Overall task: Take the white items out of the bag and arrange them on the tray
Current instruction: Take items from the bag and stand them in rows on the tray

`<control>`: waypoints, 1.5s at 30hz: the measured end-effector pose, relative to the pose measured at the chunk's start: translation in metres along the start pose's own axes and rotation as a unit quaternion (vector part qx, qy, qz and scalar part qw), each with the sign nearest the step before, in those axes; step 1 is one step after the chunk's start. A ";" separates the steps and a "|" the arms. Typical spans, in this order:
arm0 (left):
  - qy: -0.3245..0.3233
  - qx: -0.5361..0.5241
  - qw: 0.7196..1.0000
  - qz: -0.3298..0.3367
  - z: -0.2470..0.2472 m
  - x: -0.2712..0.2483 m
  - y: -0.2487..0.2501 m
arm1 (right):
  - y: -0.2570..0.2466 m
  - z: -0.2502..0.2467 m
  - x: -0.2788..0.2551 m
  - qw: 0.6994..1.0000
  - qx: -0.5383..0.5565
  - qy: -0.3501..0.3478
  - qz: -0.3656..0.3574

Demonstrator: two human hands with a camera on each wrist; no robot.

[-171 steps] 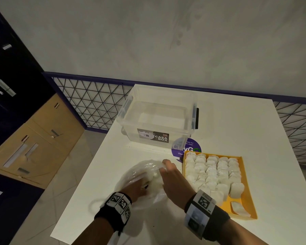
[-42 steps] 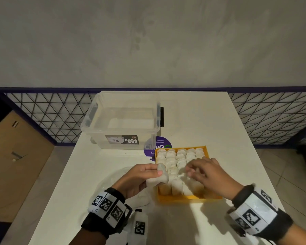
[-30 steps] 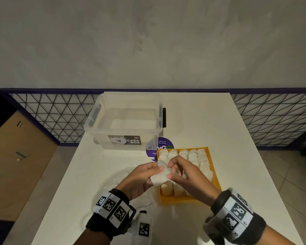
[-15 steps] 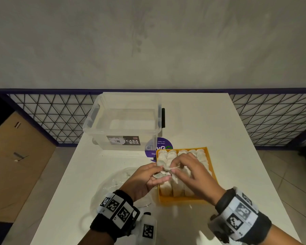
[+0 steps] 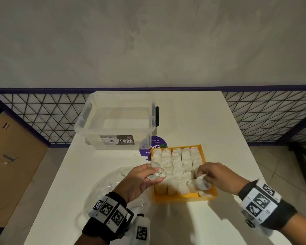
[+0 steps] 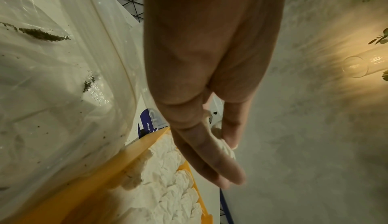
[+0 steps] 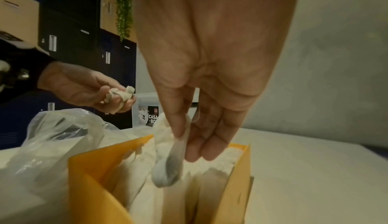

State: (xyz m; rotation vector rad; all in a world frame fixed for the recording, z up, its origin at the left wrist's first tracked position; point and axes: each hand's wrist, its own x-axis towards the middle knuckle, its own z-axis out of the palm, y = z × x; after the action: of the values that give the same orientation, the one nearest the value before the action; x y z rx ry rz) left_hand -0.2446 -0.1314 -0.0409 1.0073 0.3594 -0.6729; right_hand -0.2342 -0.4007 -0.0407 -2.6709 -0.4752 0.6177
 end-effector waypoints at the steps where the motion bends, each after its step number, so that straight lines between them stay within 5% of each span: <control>1: -0.001 0.002 1.000 -0.002 0.000 0.000 0.000 | -0.001 0.004 0.002 1.000 0.013 0.002 0.018; 7: -0.002 0.019 1.000 0.001 -0.005 0.001 -0.002 | -0.015 0.033 0.015 0.998 -0.011 -0.042 0.047; 16: 0.002 0.036 0.999 -0.005 -0.008 0.002 -0.002 | -0.018 0.040 0.024 0.962 -0.221 -0.160 0.010; 24: -0.018 0.046 0.999 -0.012 -0.010 0.002 -0.005 | -0.022 0.031 0.023 0.938 -0.237 -0.252 -0.012; 33: -0.030 0.140 0.986 -0.084 -0.006 0.012 -0.028 | -0.027 0.032 0.021 0.928 -0.257 -0.268 -0.019; 45: -0.039 0.243 0.965 -0.090 -0.014 0.023 -0.037 | -0.023 -0.007 0.046 0.941 -0.255 -0.223 0.006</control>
State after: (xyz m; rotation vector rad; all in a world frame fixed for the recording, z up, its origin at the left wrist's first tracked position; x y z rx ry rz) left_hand -0.2520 -0.1403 -0.0850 1.4195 0.2195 -0.9918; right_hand -0.1975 -0.3641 -0.0410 -3.0017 -0.8391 1.2677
